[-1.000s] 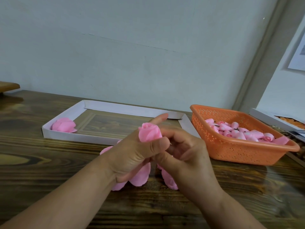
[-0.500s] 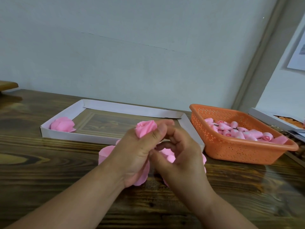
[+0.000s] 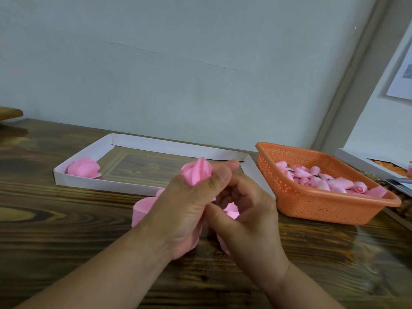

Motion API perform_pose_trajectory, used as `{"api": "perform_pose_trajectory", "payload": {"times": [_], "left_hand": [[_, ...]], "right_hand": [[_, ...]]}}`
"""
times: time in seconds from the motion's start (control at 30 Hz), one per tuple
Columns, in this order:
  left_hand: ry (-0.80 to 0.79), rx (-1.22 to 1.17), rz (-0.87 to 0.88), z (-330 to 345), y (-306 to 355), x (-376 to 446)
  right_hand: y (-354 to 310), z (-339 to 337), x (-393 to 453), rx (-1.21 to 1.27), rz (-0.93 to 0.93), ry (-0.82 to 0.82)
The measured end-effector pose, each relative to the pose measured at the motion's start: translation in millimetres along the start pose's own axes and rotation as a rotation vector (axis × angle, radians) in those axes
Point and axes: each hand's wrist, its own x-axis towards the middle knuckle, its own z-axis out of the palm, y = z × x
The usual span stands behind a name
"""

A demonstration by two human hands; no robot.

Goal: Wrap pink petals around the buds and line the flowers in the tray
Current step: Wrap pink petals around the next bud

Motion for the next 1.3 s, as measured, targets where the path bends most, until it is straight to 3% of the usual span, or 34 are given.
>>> {"api": "perform_pose_trajectory", "payload": {"times": [0.23, 0.43, 0.67, 0.93, 1.03, 1.3], "left_hand": [[-0.086, 0.062, 0.008, -6, 3, -1], [-0.177, 0.277, 0.065, -10, 8, -2], [-0.256, 0.285, 0.002, -8, 17, -3], [-0.008, 0.262, 0.011, -1, 10, 0], [0.059, 0.294, 0.044, 1, 8, 0], [-0.016, 0.43, -0.009, -4, 9, 2]], "right_hand": [[7, -10, 5, 0.331, 0.223, -0.184], [11, -11, 9, 0.675, 0.357, -0.307], [13, -15, 8, 0.721, 0.495, -0.345], [15, 4, -3, 0.504, 0.306, -0.109], [17, 4, -4, 0.489, 0.34, -0.068], [19, -6, 3, 0.728, 0.483, -0.295]]}}
